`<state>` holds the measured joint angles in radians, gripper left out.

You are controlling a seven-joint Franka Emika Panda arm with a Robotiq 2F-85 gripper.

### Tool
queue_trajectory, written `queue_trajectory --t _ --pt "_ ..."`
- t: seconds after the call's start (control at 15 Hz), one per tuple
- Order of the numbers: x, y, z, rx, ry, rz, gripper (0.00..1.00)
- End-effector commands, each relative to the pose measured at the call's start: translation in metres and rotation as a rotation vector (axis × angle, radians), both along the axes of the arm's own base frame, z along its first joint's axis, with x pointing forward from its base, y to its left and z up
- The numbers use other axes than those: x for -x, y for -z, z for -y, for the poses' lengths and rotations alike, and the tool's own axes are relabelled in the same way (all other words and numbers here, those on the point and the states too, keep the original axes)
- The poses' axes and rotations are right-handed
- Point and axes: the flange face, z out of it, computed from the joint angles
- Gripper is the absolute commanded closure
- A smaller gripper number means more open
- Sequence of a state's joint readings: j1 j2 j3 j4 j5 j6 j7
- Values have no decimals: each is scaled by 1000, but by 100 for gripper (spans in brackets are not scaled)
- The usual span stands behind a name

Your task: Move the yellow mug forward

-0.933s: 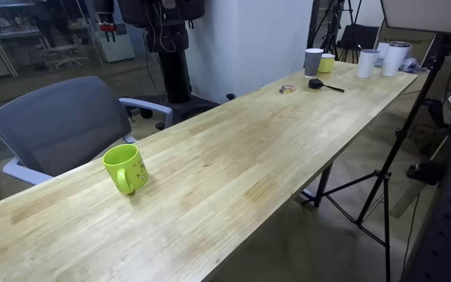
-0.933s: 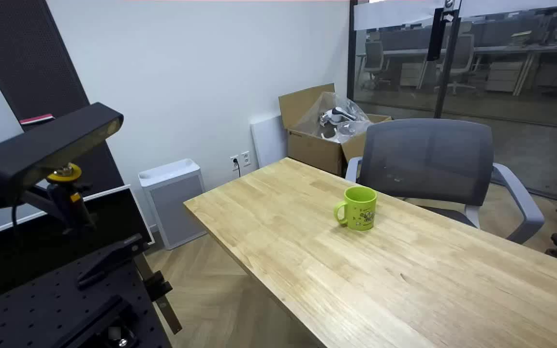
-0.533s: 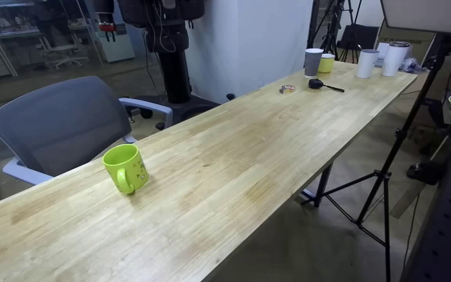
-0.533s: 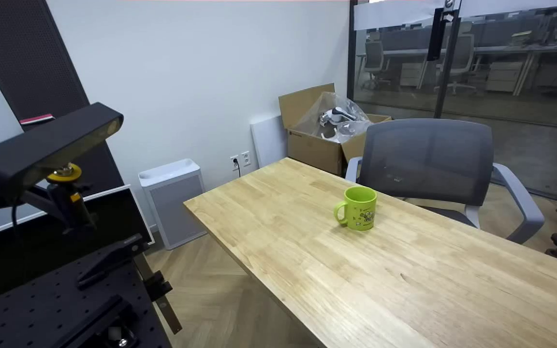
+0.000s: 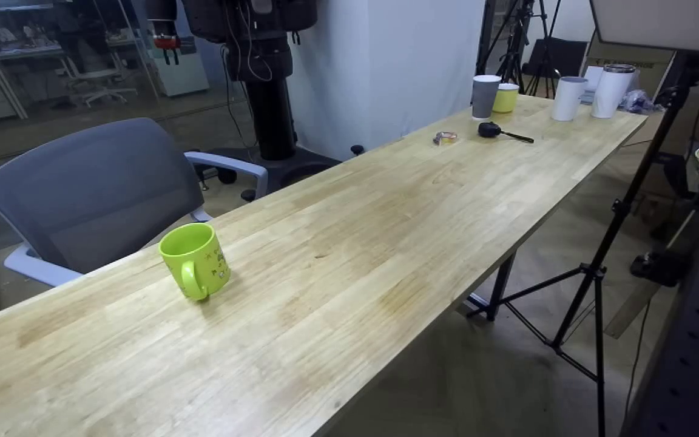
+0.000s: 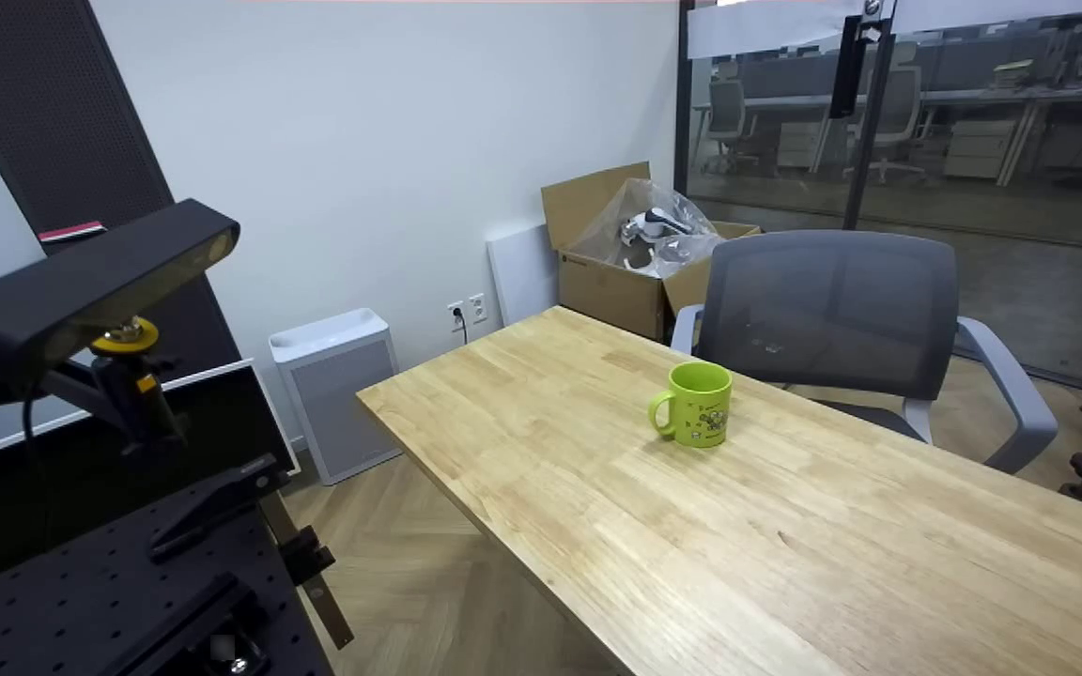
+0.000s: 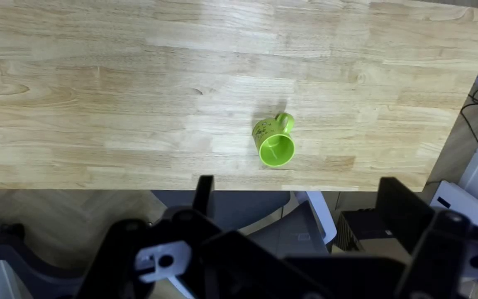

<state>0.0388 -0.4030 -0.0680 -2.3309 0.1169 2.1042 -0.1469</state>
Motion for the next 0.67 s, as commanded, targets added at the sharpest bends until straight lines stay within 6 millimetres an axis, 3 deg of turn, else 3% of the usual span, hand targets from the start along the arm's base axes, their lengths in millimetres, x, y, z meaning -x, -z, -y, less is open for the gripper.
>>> queue_trajectory --t 0.0,0.6 --pt "-7 11 1 -2 -7 -9 0" --pt "-48 70 5 -3 -28 -7 0"
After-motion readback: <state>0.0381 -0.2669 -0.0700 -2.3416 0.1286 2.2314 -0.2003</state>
